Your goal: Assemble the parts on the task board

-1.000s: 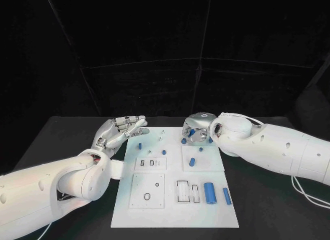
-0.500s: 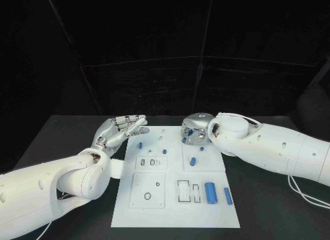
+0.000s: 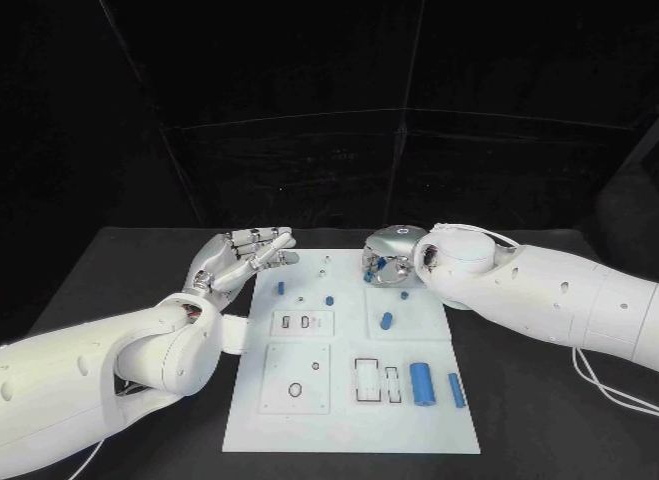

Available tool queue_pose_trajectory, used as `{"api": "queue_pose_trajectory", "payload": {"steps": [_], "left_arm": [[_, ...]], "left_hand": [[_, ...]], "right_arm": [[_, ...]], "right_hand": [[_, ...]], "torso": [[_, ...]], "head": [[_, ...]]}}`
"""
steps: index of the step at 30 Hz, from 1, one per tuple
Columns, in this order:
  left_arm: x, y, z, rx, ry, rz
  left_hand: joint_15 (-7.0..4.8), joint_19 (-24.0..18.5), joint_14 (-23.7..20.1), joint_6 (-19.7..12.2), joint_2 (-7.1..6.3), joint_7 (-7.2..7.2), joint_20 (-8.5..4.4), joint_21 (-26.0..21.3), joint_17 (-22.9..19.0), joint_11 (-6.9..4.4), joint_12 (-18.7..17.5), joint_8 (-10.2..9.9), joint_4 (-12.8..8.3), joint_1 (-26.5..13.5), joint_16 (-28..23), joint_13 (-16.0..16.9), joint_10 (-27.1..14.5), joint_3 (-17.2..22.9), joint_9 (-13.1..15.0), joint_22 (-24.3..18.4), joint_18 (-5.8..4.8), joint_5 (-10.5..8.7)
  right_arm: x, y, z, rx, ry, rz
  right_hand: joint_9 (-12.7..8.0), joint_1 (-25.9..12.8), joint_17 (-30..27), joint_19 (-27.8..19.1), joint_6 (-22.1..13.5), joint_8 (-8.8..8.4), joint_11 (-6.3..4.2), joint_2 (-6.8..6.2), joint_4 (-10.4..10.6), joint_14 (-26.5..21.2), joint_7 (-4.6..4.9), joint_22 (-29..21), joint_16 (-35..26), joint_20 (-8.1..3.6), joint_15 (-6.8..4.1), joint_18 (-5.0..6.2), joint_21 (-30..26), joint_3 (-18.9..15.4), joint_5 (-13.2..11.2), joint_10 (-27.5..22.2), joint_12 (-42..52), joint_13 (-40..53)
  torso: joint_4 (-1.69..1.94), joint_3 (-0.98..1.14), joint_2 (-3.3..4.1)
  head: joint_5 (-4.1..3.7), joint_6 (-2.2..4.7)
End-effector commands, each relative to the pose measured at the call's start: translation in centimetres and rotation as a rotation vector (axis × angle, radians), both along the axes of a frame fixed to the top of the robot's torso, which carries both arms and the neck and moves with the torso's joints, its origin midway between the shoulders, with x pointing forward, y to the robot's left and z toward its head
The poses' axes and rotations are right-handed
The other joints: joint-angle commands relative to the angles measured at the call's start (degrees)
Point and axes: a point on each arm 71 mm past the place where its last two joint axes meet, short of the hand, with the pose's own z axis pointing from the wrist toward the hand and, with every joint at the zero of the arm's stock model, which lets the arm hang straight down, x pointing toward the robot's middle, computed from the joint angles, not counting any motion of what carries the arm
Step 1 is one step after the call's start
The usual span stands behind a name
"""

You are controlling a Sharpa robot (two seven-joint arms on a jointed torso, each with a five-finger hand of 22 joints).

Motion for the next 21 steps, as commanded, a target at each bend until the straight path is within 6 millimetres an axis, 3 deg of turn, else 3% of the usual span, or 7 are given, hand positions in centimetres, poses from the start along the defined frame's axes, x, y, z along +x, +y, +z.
{"api": "queue_pose_trajectory", "payload": {"steps": [1, 10, 14, 17, 21], "left_arm": [[0.0, -0.1, 0.2, -0.002, -0.011, -0.014], [0.0, -0.1, 0.2, -0.001, -0.011, -0.012], [0.0, 0.0, 0.2, 0.000, -0.011, -0.011], [0.0, 0.0, 0.2, -0.001, -0.011, -0.012], [0.0, 0.0, 0.3, -0.001, -0.012, -0.012]], "left_hand": [[0.04, 0.31, -0.19, -0.15, 0.28, 2.18, 0.03, -0.10, -0.06, 0.43, -0.26, -0.37, -0.39, 0.25, -0.30, -0.06, -0.18, 0.06, -0.07, -0.07, 0.23, -0.19], [0.06, 0.31, -0.24, -0.16, 0.38, 2.19, 0.04, -0.13, -0.09, 0.45, -0.29, -0.40, -0.49, 0.34, -0.38, -0.06, -0.22, 0.10, -0.07, -0.11, 0.23, -0.19], [0.07, 0.33, -0.27, -0.15, 0.58, 2.19, 0.05, -0.16, -0.11, 0.45, -0.31, -0.43, -0.58, 0.43, -0.45, -0.05, -0.24, 0.19, -0.06, -0.14, 0.24, -0.18], [0.08, 0.33, -0.29, -0.15, 0.65, 2.19, 0.06, -0.18, -0.12, 0.46, -0.32, -0.44, -0.63, 0.48, -0.48, -0.05, -0.25, 0.23, -0.06, -0.16, 0.24, -0.18], [0.09, 0.33, -0.30, -0.15, 0.69, 2.19, 0.06, -0.19, -0.13, 0.46, -0.32, -0.45, -0.69, 0.53, -0.50, -0.04, -0.25, 0.26, -0.05, -0.18, 0.24, -0.18]], "right_arm": [[0.0, 0.2, -0.1, -0.019, 0.025, 0.011], [0.0, 0.4, 0.5, 0.030, -0.037, 0.007], [-0.1, 0.5, 1.2, 0.094, -0.110, 0.010], [-0.3, 0.7, 1.5, 0.134, -0.131, 0.011], [-0.5, 1.0, 1.9, 0.180, -0.150, 0.001]], "right_hand": [[0.11, -0.17, 1.26, 0.89, 0.80, 0.33, -0.13, 0.71, 0.02, 0.72, -0.03, 1.38, 1.20, -0.01, 0.23, -0.85, 0.83, 0.76, -0.43, 0.81, 0.42, -0.02], [0.48, 1.07, 4.30, 3.86, 4.06, 1.29, -1.08, 2.58, -0.26, 0.88, -0.87, 6.86, 4.47, -0.69, -0.58, -1.75, 4.06, 5.63, -2.47, 4.47, 0.94, 0.18], [0.57, 1.48, 4.73, 4.16, 4.69, 1.30, -1.22, 2.02, -0.14, 0.72, -0.91, 8.07, 5.24, -0.87, -0.66, -1.94, 4.96, 8.26, -2.05, 5.53, 0.77, 0.25], [0.63, 0.44, 4.86, 4.15, 4.96, 1.26, -1.29, 1.33, 0.65, 0.61, -1.01, 8.48, 5.66, -0.82, -0.64, -1.99, 5.29, 8.98, -4.27, 5.83, 0.47, 0.26], [0.64, -0.41, 4.81, 4.11, 4.94, 1.12, -1.34, 0.79, 1.43, 0.53, -1.02, 8.63, 5.86, -0.78, -0.59, -2.00, 5.41, 9.14, -5.28, 5.79, 0.15, 0.24]], "torso": [[0.01, -0.02, 0.12], [0.08, -0.04, 0.18], [0.03, -0.03, 0.16], [0.13, -0.08, 0.18], [0.18, -0.10, 0.20]], "head": [[0.00, -0.09], [-0.04, -0.24], [0.10, -0.11], [0.06, 0.05], [0.25, 0.28]]}}
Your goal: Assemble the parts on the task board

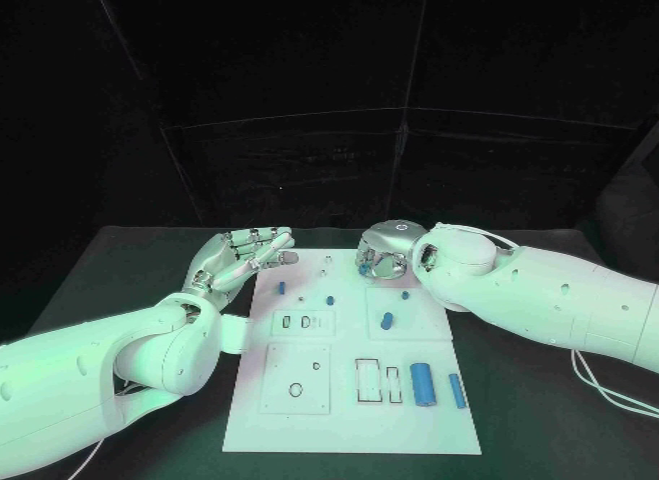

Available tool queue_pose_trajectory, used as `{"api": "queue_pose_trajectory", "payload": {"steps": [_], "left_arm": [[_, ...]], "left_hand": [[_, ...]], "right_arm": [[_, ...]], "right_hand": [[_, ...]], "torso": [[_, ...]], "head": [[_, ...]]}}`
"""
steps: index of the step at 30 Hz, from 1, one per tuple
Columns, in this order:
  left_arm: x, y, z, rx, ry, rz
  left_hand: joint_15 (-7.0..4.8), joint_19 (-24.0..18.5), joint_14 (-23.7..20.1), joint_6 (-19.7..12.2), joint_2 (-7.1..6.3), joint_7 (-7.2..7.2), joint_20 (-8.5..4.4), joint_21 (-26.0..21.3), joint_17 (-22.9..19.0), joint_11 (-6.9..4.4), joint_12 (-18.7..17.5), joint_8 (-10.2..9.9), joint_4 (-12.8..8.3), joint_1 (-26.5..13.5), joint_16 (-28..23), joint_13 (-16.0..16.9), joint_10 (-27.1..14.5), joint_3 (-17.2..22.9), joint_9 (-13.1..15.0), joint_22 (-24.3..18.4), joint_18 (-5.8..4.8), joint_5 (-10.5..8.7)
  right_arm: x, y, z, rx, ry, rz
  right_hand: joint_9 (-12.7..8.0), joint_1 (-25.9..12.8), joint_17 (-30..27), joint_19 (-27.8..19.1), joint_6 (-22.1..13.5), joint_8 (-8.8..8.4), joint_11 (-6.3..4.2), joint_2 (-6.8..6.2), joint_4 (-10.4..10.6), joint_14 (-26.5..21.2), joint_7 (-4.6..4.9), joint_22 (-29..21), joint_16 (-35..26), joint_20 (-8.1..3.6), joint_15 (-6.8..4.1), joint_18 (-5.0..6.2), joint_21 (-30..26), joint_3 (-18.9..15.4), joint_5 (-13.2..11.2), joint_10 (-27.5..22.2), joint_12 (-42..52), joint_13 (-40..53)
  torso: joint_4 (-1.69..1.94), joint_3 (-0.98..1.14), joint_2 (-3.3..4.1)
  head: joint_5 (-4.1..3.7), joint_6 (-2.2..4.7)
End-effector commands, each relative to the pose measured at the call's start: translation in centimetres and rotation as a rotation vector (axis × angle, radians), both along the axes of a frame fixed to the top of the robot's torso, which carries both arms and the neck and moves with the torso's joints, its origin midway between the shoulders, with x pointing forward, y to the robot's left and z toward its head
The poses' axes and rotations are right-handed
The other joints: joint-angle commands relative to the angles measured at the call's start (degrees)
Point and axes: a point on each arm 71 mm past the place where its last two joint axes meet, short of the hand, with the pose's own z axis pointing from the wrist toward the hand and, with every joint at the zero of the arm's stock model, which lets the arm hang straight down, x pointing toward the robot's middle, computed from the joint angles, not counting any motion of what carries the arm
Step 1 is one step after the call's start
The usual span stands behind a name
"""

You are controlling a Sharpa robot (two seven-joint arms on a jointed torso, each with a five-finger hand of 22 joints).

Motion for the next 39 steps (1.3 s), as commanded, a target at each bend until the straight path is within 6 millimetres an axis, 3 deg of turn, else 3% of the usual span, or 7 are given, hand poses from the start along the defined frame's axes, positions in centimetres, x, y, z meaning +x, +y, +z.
{"api": "queue_pose_trajectory", "payload": {"steps": [1, 15, 20, 31, 39], "left_arm": [[0.0, -0.1, 0.2, -0.003, -0.012, -0.014], [0.2, -0.3, 0.2, -0.005, -0.015, -0.019], [0.3, -0.3, 0.2, -0.005, -0.015, -0.020], [0.4, -0.4, 0.2, -0.004, -0.015, -0.020], [0.4, -0.5, 0.2, -0.001, -0.014, -0.017]], "left_hand": [[0.09, 0.33, -0.31, -0.14, 0.41, 2.19, 0.06, -0.19, -0.08, 0.24, -0.32, -0.24, -0.40, 0.24, -0.28, -0.05, -0.04, -0.04, -0.06, -0.06, 0.24, -0.18], [0.12, 0.34, -0.39, -0.20, 0.48, 2.21, 0.09, -0.25, -0.12, 0.26, -0.37, -0.31, -0.66, 0.46, -0.40, -0.05, -0.10, 0.04, -0.06, -0.12, 0.23, -0.18], [0.12, 0.34, -0.40, -0.20, 0.49, 2.21, 0.09, -0.26, -0.12, 0.27, -0.38, -0.32, -0.69, 0.49, -0.41, -0.05, -0.11, 0.05, -0.06, -0.12, 0.23, -0.18], [0.13, 0.33, -0.43, -0.23, 0.51, 2.22, 0.10, -0.29, -0.14, 0.28, -0.40, -0.36, -0.84, 0.60, -0.47, -0.06, -0.15, 0.09, -0.07, -0.15, 0.23, -0.18], [0.15, 0.32, -0.46, -0.26, 0.51, 2.23, 0.11, -0.32, -0.16, 0.29, -0.42, -0.39, -0.97, 0.70, -0.52, -0.06, -0.18, 0.12, -0.07, -0.18, 0.23, -0.18]], "right_arm": [[0.0, 0.3, 1.0, 0.102, -0.066, -0.020], [1.4, 2.2, 1.0, 0.166, -0.074, -0.078], [1.7, 3.0, 0.8, 0.162, -0.058, -0.076], [2.3, 4.1, 0.3, 0.145, -0.017, -0.088], [2.7, 4.9, 0.0, 0.133, 0.005, -0.084]], "right_hand": [[0.56, -0.95, -0.01, 0.33, 0.89, -0.06, -0.06, -0.89, 2.16, 0.50, -0.16, 0.13, 0.42, 0.21, -0.16, -1.10, 0.24, 1.61, -0.48, 0.16, -0.46, -0.08], [0.55, -2.68, 0.08, 0.28, 0.67, -0.44, 0.02, -2.17, 4.42, 0.39, -0.19, 0.36, 1.04, 0.32, -0.07, -1.12, 0.42, 2.20, 0.72, 0.00, -1.04, -0.10], [0.54, -2.88, 0.07, 0.26, 0.58, -0.52, 0.05, -2.41, 4.73, 0.36, -0.17, 0.37, 1.10, 0.33, -0.06, -1.12, 0.43, 2.23, 0.78, -0.10, -1.11, -0.11], [0.51, -3.09, -0.15, 0.28, 0.41, -0.65, 0.10, -2.65, 5.16, 0.28, -0.13, 0.43, 1.05, 0.36, -0.02, -1.14, 0.45, 2.31, 0.78, -0.30, -1.21, -0.13], [0.50, -3.12, -0.11, 0.34, 0.35, -0.69, 0.11, -2.73, 5.25, 0.28, -0.12, 0.53, 1.10, 0.37, 0.00, -1.16, 0.48, 2.35, 0.80, -0.36, -1.23, -0.14]], "torso": [[0.13, -0.02, 0.04], [0.14, 0.03, 0.18], [0.09, 0.11, 0.19], [-0.03, 0.07, 0.18], [0.10, 0.06, 0.25]], "head": [[0.21, 0.27], [0.19, 0.32], [0.27, 0.24], [0.48, 0.21], [0.49, 0.19]]}}
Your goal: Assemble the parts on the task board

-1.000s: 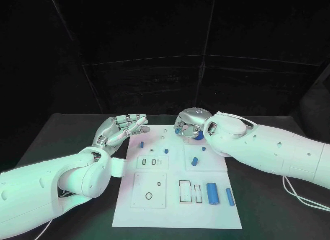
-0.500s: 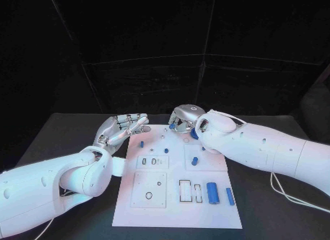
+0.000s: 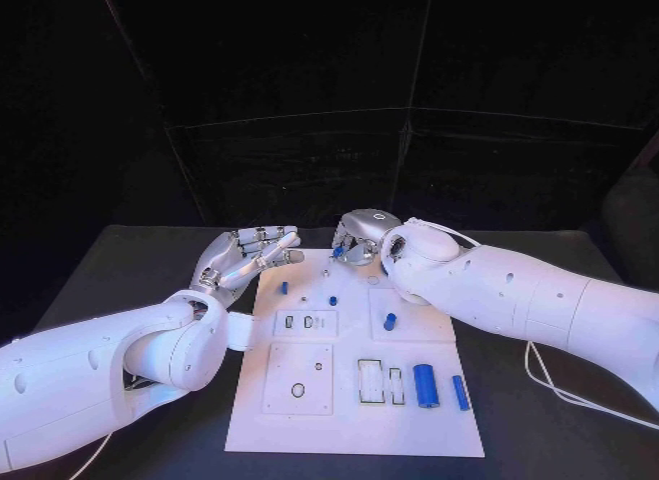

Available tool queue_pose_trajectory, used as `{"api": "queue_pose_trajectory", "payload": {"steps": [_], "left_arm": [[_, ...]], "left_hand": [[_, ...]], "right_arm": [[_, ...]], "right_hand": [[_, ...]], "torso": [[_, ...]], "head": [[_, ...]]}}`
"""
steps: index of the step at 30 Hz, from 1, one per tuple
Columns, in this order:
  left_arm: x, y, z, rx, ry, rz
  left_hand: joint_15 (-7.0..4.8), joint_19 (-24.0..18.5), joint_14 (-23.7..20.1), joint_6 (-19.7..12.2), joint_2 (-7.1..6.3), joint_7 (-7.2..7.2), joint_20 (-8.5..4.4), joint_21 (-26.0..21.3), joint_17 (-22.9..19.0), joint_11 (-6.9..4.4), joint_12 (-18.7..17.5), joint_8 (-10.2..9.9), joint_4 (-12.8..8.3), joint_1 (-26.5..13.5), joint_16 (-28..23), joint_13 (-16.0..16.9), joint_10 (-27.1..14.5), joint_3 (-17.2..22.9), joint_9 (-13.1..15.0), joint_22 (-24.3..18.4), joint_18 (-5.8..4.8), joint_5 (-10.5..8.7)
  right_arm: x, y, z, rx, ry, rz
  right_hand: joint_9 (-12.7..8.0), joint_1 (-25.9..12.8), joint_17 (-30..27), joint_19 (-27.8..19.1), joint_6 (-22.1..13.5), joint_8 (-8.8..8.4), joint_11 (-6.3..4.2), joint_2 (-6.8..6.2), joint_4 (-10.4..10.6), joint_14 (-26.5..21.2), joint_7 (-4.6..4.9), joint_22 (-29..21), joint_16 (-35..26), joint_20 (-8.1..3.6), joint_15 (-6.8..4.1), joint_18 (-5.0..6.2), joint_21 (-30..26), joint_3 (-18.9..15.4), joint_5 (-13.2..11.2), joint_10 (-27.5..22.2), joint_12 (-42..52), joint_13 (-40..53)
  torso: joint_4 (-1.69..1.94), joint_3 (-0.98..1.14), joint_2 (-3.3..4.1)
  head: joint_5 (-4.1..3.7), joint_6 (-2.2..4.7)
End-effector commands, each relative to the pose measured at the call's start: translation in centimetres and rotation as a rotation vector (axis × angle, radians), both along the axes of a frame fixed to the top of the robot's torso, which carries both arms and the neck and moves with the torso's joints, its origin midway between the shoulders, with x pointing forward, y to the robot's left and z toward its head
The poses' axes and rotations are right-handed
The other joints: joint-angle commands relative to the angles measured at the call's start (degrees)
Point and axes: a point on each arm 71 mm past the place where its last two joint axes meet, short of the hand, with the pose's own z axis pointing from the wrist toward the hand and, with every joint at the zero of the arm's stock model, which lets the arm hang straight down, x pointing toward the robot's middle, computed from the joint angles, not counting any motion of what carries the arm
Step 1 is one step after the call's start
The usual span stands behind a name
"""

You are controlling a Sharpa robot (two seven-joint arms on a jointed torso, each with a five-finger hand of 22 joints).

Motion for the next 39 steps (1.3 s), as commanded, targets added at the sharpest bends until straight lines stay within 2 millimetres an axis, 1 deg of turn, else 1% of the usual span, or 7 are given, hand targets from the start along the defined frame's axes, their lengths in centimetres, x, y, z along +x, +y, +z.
{"api": "queue_pose_trajectory", "payload": {"steps": [1, 4, 9, 23, 29, 34, 39], "left_arm": [[0.0, -0.1, 0.3, 0.000, -0.012, -0.009], [0.1, -0.1, 0.5, 0.001, -0.016, -0.007], [0.1, -0.2, 0.6, 0.001, -0.019, -0.007], [0.2, -0.2, 0.9, 0.002, -0.025, -0.007], [0.2, -0.2, 0.9, 0.002, -0.024, -0.009], [0.2, -0.2, 1.0, 0.002, -0.024, -0.009], [0.3, -0.2, 1.0, 0.001, -0.023, -0.011]], "left_hand": [[-0.05, 0.32, -0.26, -0.26, 0.29, 2.23, 0.11, -0.33, -0.06, 0.29, -0.23, -0.40, -0.38, 0.53, -0.30, -0.06, -0.18, 0.14, -0.07, -0.07, 0.23, -0.18], [-0.05, 0.32, -0.26, -0.26, 0.29, 2.23, 0.11, -0.33, -0.06, 0.29, -0.23, -0.40, -0.38, 0.53, -0.30, -0.06, -0.18, 0.14, -0.07, -0.07, 0.23, -0.18], [-0.04, 0.31, -0.29, -0.26, 0.30, 2.24, 0.12, -0.36, -0.07, 0.30, -0.23, -0.42, -0.49, 0.61, -0.34, -0.06, -0.19, 0.17, -0.07, -0.09, 0.23, -0.18], [-0.04, 0.31, -0.29, -0.26, 0.30, 2.24, 0.12, -0.36, -0.07, 0.30, -0.23, -0.42, -0.49, 0.61, -0.34, -0.06, -0.19, 0.17, -0.07, -0.09, 0.23, -0.18], [-0.04, 0.31, -0.29, -0.26, 0.30, 2.24, 0.12, -0.36, -0.07, 0.30, -0.23, -0.42, -0.49, 0.61, -0.34, -0.06, -0.19, 0.17, -0.07, -0.09, 0.23, -0.18], [-0.02, 0.29, -0.33, -0.26, 0.31, 2.25, 0.13, -0.40, -0.09, 0.31, -0.24, -0.45, -0.62, 0.69, -0.41, -0.05, -0.20, 0.20, -0.07, -0.13, 0.22, -0.18], [-0.02, 0.29, -0.33, -0.26, 0.31, 2.25, 0.13, -0.40, -0.09, 0.31, -0.24, -0.45, -0.62, 0.69, -0.41, -0.05, -0.20, 0.20, -0.07, -0.13, 0.22, -0.18]], "right_arm": [[0.1, 0.2, -0.1, -0.007, 0.024, 0.005], [0.1, 0.5, -0.1, -0.007, 0.026, 0.005], [0.3, 0.9, -0.2, -0.010, 0.030, 0.004], [0.5, 1.4, -0.4, -0.026, 0.052, 0.001], [0.7, 1.4, -0.5, -0.028, 0.053, -0.010], [0.8, 1.5, -0.5, -0.031, 0.055, -0.012], [0.8, 1.5, -0.5, -0.032, 0.056, -0.005]], "right_hand": [[0.47, -0.54, 0.01, 0.15, 0.05, 0.35, 0.10, -0.21, 0.30, 0.28, 0.01, 0.08, 0.21, 0.18, -0.01, -1.18, 0.25, 0.08, 0.26, -0.34, -0.39, -0.06], [0.47, -0.54, 0.01, 0.15, 0.05, 0.34, 0.10, -0.21, 0.31, 0.28, 0.01, 0.08, 0.21, 0.18, -0.01, -1.18, 0.25, 0.08, 0.26, -0.34, -0.40, -0.06], [0.46, -0.57, -0.03, 0.15, -0.02, 0.30, 0.12, -0.26, 0.41, 0.26, 0.03, 0.09, 0.21, 0.19, 0.01, -1.18, 0.25, 0.12, 0.29, -0.41, -0.42, -0.07], [0.41, -0.66, -0.02, 0.20, -0.31, 0.11, 0.22, -0.62, 0.82, 0.23, 0.12, 0.20, 0.33, 0.25, 0.08, -1.20, 0.29, 0.28, 0.05, -0.74, -0.48, -0.08], [0.26, -0.63, -0.57, 0.05, -1.05, -0.24, 0.47, -1.24, 1.28, 0.04, 0.39, 0.06, 0.18, 0.40, 0.28, -1.18, 0.23, 0.59, -0.12, -1.62, -0.59, -0.14], [-0.24, -0.91, -4.26, -2.29, -4.30, -0.60, 1.55, -2.85, 2.10, -1.06, 1.69, -3.10, -1.87, 1.06, 1.21, -0.60, -1.22, 0.69, -0.70, -5.06, -0.65, -0.29], [-0.43, -0.20, -13.24, -9.13, -12.89, -0.36, 3.96, -4.89, 3.12, -3.95, 4.15, -12.51, -7.60, 2.64, 2.93, 1.10, -6.08, -0.76, -1.25, -12.43, -0.45, -0.37]], "torso": [[0.07, -0.02, 0.05], [-0.05, -0.07, 0.24], [0.04, -0.05, 0.22], [-0.03, -0.08, 0.33], [-0.02, -0.08, 0.34], [-0.03, -0.10, 0.35], [-0.03, -0.08, 0.33]], "head": [[-0.02, 0.04], [0.10, 0.34], [0.05, -0.01], [0.31, -0.11], [0.32, -0.09], [0.36, -0.13], [0.44, -0.17]]}}
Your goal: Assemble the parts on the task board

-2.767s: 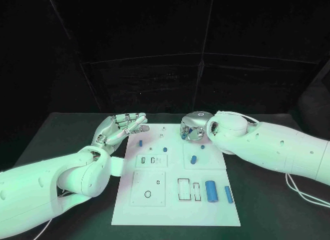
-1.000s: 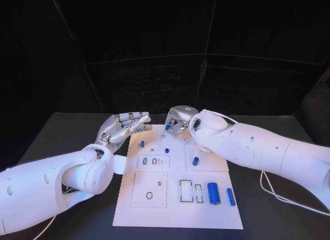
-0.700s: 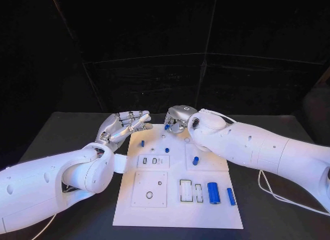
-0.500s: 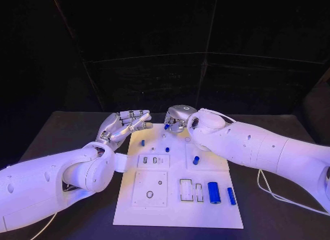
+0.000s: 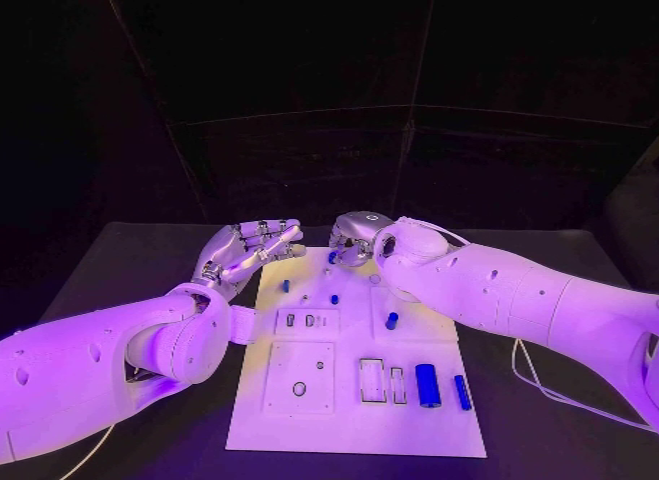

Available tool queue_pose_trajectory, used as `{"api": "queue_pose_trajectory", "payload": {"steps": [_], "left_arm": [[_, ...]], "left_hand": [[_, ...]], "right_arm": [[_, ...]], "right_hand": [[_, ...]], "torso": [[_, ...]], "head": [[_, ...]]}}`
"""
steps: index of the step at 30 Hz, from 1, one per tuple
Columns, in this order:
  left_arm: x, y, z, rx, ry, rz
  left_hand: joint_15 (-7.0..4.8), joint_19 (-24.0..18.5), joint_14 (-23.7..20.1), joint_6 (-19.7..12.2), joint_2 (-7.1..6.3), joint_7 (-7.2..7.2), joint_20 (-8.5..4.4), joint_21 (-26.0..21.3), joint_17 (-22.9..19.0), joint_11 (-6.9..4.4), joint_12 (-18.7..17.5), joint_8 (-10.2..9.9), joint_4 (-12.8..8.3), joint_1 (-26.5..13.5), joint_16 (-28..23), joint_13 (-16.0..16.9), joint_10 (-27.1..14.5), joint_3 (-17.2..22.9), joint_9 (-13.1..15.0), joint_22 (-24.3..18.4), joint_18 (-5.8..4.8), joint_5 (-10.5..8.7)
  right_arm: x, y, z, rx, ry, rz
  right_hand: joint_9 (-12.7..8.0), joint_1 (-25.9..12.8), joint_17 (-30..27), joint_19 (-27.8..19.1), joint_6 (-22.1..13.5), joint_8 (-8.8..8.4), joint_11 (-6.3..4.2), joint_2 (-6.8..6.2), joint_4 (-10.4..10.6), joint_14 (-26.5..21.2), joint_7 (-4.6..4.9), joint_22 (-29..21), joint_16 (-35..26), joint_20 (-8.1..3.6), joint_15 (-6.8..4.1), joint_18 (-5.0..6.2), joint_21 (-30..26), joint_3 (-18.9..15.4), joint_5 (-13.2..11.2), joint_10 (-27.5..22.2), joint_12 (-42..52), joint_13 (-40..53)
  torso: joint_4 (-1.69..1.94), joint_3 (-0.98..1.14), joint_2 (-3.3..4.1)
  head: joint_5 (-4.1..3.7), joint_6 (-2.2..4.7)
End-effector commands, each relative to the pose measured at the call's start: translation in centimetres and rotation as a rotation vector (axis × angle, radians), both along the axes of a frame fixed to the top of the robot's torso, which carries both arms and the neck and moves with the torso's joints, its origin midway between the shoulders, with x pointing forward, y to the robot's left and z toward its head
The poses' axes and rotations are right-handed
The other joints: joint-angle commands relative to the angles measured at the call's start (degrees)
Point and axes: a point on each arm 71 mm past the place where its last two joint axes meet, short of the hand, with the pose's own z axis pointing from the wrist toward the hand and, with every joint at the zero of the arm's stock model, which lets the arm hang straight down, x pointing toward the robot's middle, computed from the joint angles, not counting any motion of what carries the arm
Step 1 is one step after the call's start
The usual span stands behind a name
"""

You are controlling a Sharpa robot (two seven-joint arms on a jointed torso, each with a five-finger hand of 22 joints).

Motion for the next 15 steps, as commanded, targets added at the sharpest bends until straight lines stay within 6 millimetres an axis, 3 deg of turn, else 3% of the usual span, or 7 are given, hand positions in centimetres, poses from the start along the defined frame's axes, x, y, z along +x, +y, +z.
{"api": "queue_pose_trajectory", "payload": {"steps": [1, 4, 11, 15], "left_arm": [[0.0, -0.1, 0.2, 0.000, -0.010, -0.010], [0.0, -0.1, 0.2, 0.000, -0.009, -0.009], [-0.1, 0.1, 0.2, 0.002, -0.005, -0.008], [-0.2, 0.4, 0.2, 0.003, -0.004, -0.004]], "left_hand": [[-0.02, 0.28, -0.34, -0.27, 0.08, 2.25, 0.13, -0.20, -0.06, 0.31, -0.25, -0.23, -0.34, 0.46, -0.21, -0.06, -0.21, -0.10, -0.07, -0.06, 0.22, -0.18], [-0.01, 0.27, -0.37, -0.28, 0.07, 2.26, 0.14, -0.22, -0.06, 0.32, -0.26, -0.25, -0.38, 0.49, -0.24, -0.06, -0.23, -0.10, -0.07, -0.07, 0.22, -0.18], [-0.01, 0.27, -0.37, -0.28, 0.07, 2.26, 0.14, -0.22, -0.06, 0.32, -0.26, -0.25, -0.38, 0.49, -0.24, -0.06, -0.23, -0.10, -0.07, -0.07, 0.22, -0.18], [-0.01, 0.27, -0.37, -0.28, 0.07, 2.26, 0.14, -0.22, -0.06, 0.32, -0.26, -0.25, -0.38, 0.49, -0.24, -0.06, -0.23, -0.10, -0.07, -0.07, 0.22, -0.18]], "right_arm": [[-0.1, 0.2, 0.1, -0.004, 0.006, 0.012], [-0.3, 0.2, 0.2, 0.001, 0.001, 0.021], [-1.1, -1.1, 0.8, 0.068, -0.023, 0.018], [-1.9, -3.4, 1.3, 0.123, -0.026, -0.006]], "right_hand": [[-0.13, 0.68, -4.41, -3.74, -5.37, -0.10, 0.97, -0.93, 0.45, -1.86, 0.96, -5.11, -2.90, 0.76, 0.61, 1.32, -2.80, -1.11, -0.67, -4.14, 0.11, -0.02], [-0.05, 1.51, -6.89, -5.83, -9.97, -0.17, 1.29, -1.12, 1.06, -2.83, 1.25, -8.15, -4.38, 1.20, 0.92, 1.91, -4.70, -2.62, -1.07, -6.21, 0.98, 0.19], [0.68, 2.25, -5.77, -3.32, -5.44, 1.21, 0.94, -0.62, 2.03, -1.35, 1.14, -6.06, -3.35, 1.04, 0.60, 1.51, -3.73, -3.84, -0.02, -4.15, 3.87, 0.54], [0.85, 2.47, -3.01, -0.63, -3.93, 1.80, 0.32, -0.59, 2.71, -0.08, 0.54, -2.92, -1.50, 0.66, 0.14, 0.89, -2.16, -4.45, 0.14, -2.16, 5.79, 0.60]], "torso": [[-0.01, 0.00, 0.00], [-0.09, 0.03, 0.02], [-0.35, 0.04, -0.14], [-0.86, 0.13, -0.33]], "head": [[0.09, -0.09], [0.14, -0.05], [0.15, 0.05], [0.39, 0.03]]}}
